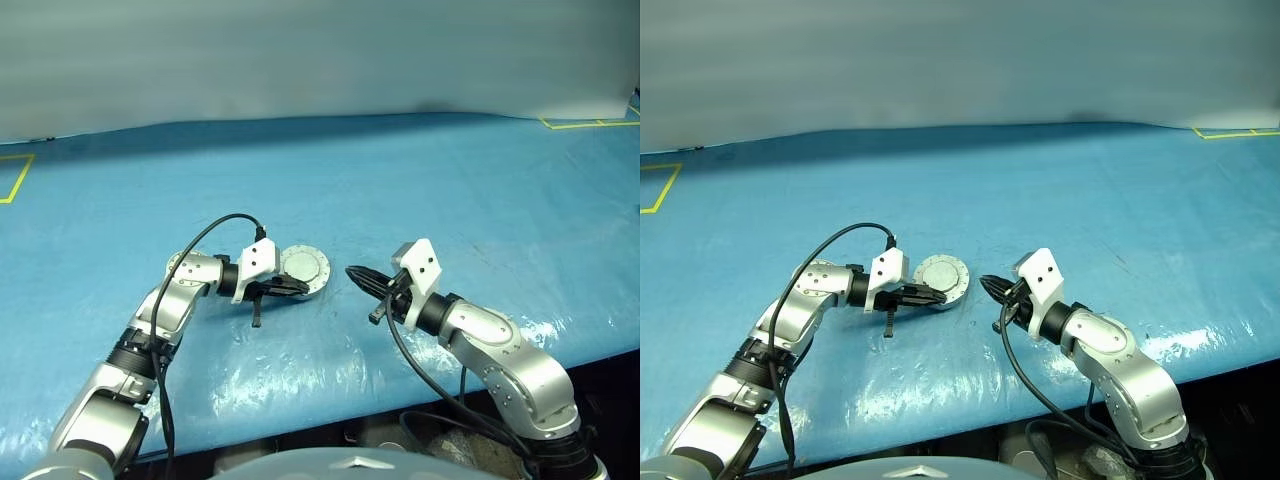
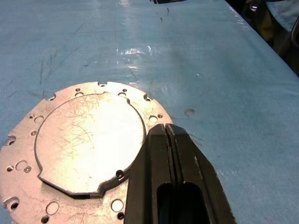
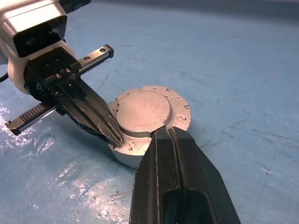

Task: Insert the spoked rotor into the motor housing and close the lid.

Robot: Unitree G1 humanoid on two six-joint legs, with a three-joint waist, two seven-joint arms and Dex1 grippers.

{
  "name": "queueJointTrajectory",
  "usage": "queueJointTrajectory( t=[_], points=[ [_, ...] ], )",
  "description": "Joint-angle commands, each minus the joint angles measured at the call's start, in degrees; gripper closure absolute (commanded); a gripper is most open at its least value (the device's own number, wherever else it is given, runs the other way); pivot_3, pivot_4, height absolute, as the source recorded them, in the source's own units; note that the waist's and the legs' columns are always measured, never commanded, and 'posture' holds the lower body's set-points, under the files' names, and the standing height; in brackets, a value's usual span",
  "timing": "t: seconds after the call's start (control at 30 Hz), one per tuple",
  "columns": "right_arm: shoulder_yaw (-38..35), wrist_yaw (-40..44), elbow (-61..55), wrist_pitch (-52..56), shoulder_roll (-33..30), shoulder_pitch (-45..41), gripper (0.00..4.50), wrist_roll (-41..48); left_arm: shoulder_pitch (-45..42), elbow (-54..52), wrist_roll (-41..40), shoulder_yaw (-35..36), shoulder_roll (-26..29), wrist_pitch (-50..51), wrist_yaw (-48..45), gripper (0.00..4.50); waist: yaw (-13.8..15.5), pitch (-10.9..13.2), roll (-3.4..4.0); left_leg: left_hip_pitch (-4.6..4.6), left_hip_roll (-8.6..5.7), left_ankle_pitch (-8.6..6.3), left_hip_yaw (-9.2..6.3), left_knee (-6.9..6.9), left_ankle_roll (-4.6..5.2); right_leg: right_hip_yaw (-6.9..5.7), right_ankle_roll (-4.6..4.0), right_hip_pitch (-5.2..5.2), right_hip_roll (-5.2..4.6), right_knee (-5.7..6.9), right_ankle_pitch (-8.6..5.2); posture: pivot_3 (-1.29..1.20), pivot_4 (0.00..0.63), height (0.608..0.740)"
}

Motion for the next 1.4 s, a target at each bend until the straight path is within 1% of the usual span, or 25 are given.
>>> queueJointTrajectory(
  t=[0.03,0.1,0.23,0.3,0.43,0.57,0.6,0.7,0.73,0.87,0.93,1.17,1.37,1.4],
  points=[
    [0.2,0.8,-0.6,-0.8,0.0,-1.2,4.50,0.3,0.4,-2.2,-1.4,2.7,-0.1,-0.9,1.5,4.48,0.0,0.0,0.00,0.00,0.00,0.00,0.00,0.00,0.00,0.00,0.00,0.00,0.00,0.00,0.00,0.00,0.150,0.740],
    [-0.1,0.7,-0.5,-1.1,0.5,-1.7,4.50,0.4,1.0,-5.3,-4.7,5.3,-0.5,0.9,2.4,4.48,0.0,0.0,0.00,0.00,0.00,0.00,0.01,0.00,-0.01,0.00,0.00,-0.01,0.00,0.00,0.00,0.00,0.150,0.740],
    [-0.3,1.1,-0.5,-1.6,1.2,-2.9,4.50,0.7,5.0,-16.6,-11.1,11.3,0.1,3.4,5.4,4.48,-0.2,0.0,0.00,-0.02,0.09,0.02,0.00,0.00,-0.04,0.01,0.01,-0.02,-0.01,-0.01,0.01,0.00,0.150,0.740],
    [0.0,1.3,-0.2,-2.1,1.7,-3.6,4.13,0.7,7.5,-21.4,-13.9,13.6,0.3,5.3,7.2,4.50,-0.3,0.0,0.01,-0.02,0.14,0.06,0.00,0.00,-0.10,0.01,0.01,-0.02,-0.02,-0.01,0.01,0.00,0.150,0.740],
    [1.8,1.6,2.6,-3.4,3.1,-6.3,3.01,-0.6,12.7,-27.5,-16.7,16.6,0.6,8.3,11.0,4.50,-0.5,0.0,0.01,0.00,0.15,0.08,0.00,0.00,-0.15,0.02,0.02,-0.01,-0.02,-0.01,0.01,0.00,0.150,0.740],
    [7.2,2.8,10.1,-6.0,4.4,-11.6,1.64,-5.5,19.6,-27.9,-15.3,18.7,1.3,9.2,15.3,4.50,-0.7,0.0,0.02,0.06,0.06,0.07,0.03,0.00,-0.12,0.03,-0.02,0.01,0.01,0.02,-0.01,0.00,0.150,0.740],
    [7.9,3.2,11.5,-6.6,4.6,-12.5,1.35,-6.1,20.6,-28.0,-15.0,18.9,1.4,9.1,16.0,4.50,-0.7,0.0,0.02,0.07,0.08,0.07,0.04,0.00,-0.12,0.03,-0.06,0.00,0.04,0.03,-0.03,0.00,0.150,0.740],
    [9.2,4.8,14.8,-7.4,5.7,-14.9,0.31,-6.7,23.4,-29.2,-16.7,20.1,0.9,10.0,17.7,4.50,-0.4,0.0,0.03,0.05,0.09,0.08,-0.04,-0.01,-0.15,-0.05,-0.09,-0.01,0.04,0.07,-0.05,0.00,0.150,0.740],
    [10.4,5.8,16.1,-7.6,5.5,-15.8,0.03,-7.5,24.6,-29.5,-16.0,20.1,1.2,9.8,18.1,4.50,-0.3,0.0,0.03,0.04,0.08,0.13,-0.04,-0.01,-0.24,-0.05,-0.12,-0.02,0.03,0.07,-0.06,0.00,0.150,0.740],
    [12.9,7.9,21.0,-9.0,6.0,-18.6,0.03,-10.0,28.5,-30.7,-13.6,19.2,1.9,8.9,19.3,4.50,-0.5,0.0,0.03,0.03,0.07,0.13,0.02,-0.01,-0.24,0.00,-0.18,-0.01,-0.02,0.01,-0.09,0.00,0.150,0.740],
    [14.0,7.5,24.4,-10.8,6.6,-20.1,0.03,-12.7,30.4,-32.2,-13.8,18.9,1.6,8.9,19.8,4.50,-0.7,0.0,0.04,0.03,0.06,0.13,0.05,-0.01,-0.23,0.01,-0.18,-0.02,-0.02,0.00,-0.09,0.00,0.150,0.740],
    [15.7,9.6,31.6,-14.0,8.3,-22.1,0.03,-16.0,34.4,-33.7,-12.1,18.9,2.2,7.9,21.5,4.50,-0.6,0.0,0.04,0.04,0.10,0.14,0.05,-0.02,-0.26,-0.02,-0.33,-0.03,-0.01,0.05,-0.18,0.00,0.150,0.740],
    [17.1,11.4,33.7,-15.5,9.5,-22.3,0.03,-18.2,35.5,-34.3,-11.2,19.0,1.9,7.3,23.2,4.50,-0.6,0.0,0.05,0.05,0.12,0.14,0.06,-0.01,-0.26,-0.01,-0.34,-0.03,0.00,0.05,-0.19,0.00,0.150,0.740],
    [17.4,11.4,34.1,-16.2,9.6,-22.3,0.20,-19.0,35.6,-34.3,-11.2,18.9,1.9,7.3,23.3,4.50,-0.6,0.0,0.05,0.05,0.13,0.14,0.05,-0.02,-0.26,-0.02,-0.34,-0.03,0.00,0.06,-0.19,0.00,0.150,0.740]
  ],
)
